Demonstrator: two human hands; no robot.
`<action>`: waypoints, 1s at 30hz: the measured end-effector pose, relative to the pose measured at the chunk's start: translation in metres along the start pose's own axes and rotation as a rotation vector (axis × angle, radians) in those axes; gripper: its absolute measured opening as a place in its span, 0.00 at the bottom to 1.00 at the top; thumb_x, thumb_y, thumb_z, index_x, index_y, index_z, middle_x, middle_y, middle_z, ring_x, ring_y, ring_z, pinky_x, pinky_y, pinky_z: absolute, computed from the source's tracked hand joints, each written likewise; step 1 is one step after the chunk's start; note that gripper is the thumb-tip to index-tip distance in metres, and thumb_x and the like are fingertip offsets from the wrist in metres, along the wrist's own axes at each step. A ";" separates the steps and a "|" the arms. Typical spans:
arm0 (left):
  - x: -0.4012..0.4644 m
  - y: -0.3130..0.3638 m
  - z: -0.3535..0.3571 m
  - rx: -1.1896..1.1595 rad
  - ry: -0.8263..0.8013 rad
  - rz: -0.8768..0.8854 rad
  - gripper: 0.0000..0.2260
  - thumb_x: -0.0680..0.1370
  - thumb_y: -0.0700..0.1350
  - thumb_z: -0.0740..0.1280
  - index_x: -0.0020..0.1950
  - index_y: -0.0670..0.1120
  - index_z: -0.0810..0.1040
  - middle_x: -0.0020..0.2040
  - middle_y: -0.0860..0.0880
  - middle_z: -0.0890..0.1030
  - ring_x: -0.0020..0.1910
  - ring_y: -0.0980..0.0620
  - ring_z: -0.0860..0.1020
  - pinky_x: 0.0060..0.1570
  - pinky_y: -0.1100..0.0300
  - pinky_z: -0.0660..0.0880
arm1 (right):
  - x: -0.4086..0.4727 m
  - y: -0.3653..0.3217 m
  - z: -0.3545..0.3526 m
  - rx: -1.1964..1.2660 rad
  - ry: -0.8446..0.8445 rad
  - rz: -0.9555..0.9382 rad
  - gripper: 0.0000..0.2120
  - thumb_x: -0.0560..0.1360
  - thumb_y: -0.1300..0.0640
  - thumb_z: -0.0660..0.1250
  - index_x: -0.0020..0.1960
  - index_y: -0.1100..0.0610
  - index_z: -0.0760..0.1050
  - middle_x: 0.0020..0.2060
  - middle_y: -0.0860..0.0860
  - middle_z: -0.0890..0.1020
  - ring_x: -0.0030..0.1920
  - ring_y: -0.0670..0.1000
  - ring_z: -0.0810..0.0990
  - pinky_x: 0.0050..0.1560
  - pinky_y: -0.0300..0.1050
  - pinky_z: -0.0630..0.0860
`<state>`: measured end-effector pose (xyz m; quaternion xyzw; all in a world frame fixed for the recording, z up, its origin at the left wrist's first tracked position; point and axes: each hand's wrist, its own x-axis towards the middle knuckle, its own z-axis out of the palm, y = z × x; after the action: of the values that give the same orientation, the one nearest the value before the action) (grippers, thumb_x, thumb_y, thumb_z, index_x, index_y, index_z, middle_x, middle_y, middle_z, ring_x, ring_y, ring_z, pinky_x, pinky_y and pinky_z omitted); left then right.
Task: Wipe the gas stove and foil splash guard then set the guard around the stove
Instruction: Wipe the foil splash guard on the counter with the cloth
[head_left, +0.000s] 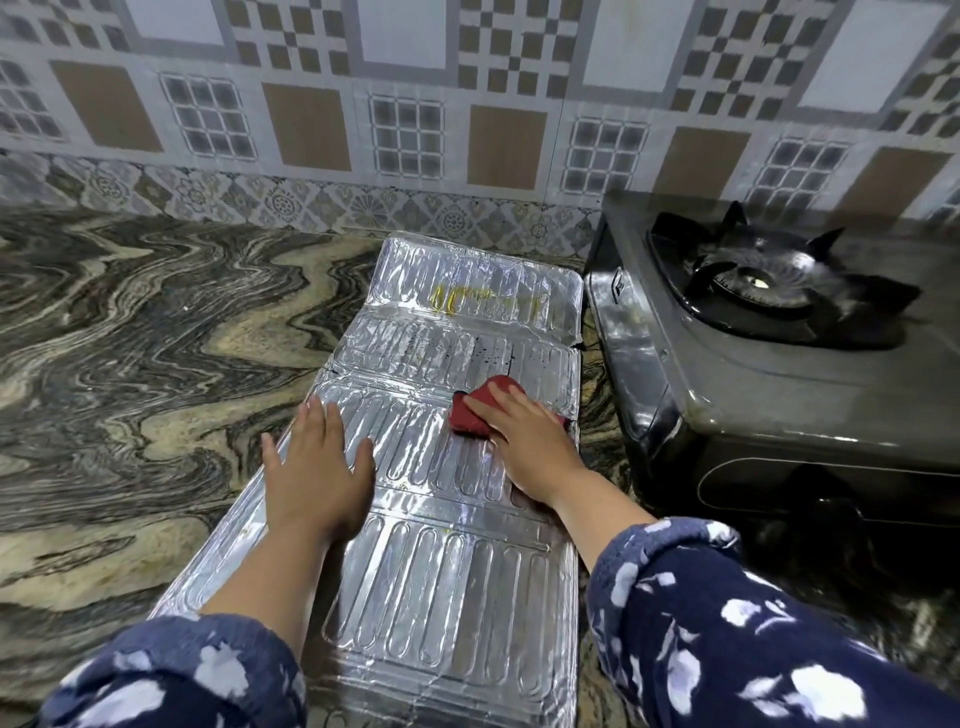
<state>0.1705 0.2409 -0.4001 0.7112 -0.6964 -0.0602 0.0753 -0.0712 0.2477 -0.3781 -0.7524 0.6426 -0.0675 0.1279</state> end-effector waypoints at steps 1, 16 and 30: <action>0.000 0.000 0.000 -0.003 0.001 0.000 0.30 0.80 0.59 0.43 0.79 0.45 0.46 0.79 0.49 0.43 0.78 0.53 0.42 0.74 0.43 0.38 | -0.006 0.000 0.002 -0.023 0.014 0.024 0.25 0.82 0.51 0.50 0.76 0.39 0.47 0.78 0.47 0.48 0.78 0.50 0.45 0.76 0.52 0.44; 0.002 0.001 0.001 0.013 -0.001 -0.003 0.30 0.80 0.58 0.43 0.79 0.46 0.45 0.79 0.50 0.42 0.78 0.53 0.41 0.74 0.44 0.39 | 0.056 0.022 -0.001 0.038 0.112 0.132 0.23 0.81 0.42 0.46 0.75 0.42 0.56 0.77 0.49 0.56 0.77 0.52 0.48 0.77 0.54 0.43; 0.038 0.004 -0.017 -0.006 -0.016 -0.028 0.31 0.78 0.59 0.57 0.78 0.52 0.53 0.79 0.49 0.54 0.77 0.48 0.54 0.74 0.46 0.51 | 0.154 0.039 -0.013 -0.028 0.112 0.253 0.25 0.81 0.41 0.44 0.76 0.42 0.51 0.78 0.52 0.51 0.77 0.58 0.45 0.76 0.60 0.44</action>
<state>0.1706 0.2035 -0.3815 0.7201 -0.6868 -0.0687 0.0711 -0.0865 0.0894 -0.3867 -0.6621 0.7394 -0.0838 0.0890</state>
